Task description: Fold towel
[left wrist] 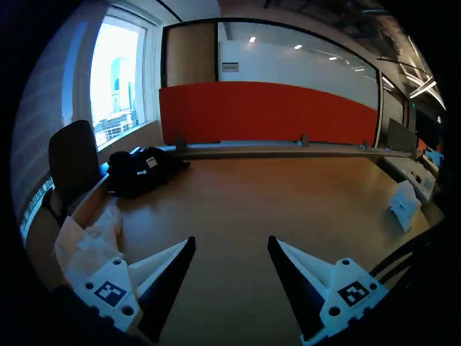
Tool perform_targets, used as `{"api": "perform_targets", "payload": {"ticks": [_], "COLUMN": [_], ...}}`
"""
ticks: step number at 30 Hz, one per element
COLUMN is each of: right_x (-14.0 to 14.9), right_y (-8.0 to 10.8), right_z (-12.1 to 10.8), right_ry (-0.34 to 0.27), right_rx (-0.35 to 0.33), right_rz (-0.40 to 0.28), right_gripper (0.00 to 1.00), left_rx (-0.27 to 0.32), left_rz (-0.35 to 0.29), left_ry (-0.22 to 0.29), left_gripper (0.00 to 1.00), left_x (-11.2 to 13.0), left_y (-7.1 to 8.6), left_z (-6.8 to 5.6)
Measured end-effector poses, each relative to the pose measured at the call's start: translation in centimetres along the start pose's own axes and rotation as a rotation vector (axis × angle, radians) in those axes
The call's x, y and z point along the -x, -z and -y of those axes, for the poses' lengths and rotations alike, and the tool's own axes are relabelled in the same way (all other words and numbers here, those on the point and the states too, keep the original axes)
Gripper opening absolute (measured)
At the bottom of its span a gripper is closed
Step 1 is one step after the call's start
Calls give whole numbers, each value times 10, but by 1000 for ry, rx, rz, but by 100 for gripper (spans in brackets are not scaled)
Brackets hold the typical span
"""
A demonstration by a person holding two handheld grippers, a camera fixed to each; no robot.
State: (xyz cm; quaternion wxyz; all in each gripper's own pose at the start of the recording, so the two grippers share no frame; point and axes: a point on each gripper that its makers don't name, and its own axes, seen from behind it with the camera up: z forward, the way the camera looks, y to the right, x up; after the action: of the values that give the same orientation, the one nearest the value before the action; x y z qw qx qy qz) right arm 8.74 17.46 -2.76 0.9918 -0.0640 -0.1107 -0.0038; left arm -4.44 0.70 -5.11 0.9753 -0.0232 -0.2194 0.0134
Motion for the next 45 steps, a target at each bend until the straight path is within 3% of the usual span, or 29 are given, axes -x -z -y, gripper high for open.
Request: {"api": "perform_targets", "payload": {"ticks": [6,12,34,45], "right_x": [-10,-25,-52,-51], "right_y": [-2,-5,-7,-10], "right_z": [14,40,169,197], "right_ry": [13,26,38,29], "right_rx": [-6,-32,-160,-178], "right_rz": [-23,-53,-109,-108], "right_gripper": [99,99,99,99], "left_rx": [-9,-3,21,19], "left_rz": [-83,-130,-208,-241], "left_ry": [19,25,58,85], "left_gripper": [93,93,93,93], "left_x": [-39,-62,-92,-100], "left_y": [0,0,-2,-2], "left_z": [6,6,-2,1]}}
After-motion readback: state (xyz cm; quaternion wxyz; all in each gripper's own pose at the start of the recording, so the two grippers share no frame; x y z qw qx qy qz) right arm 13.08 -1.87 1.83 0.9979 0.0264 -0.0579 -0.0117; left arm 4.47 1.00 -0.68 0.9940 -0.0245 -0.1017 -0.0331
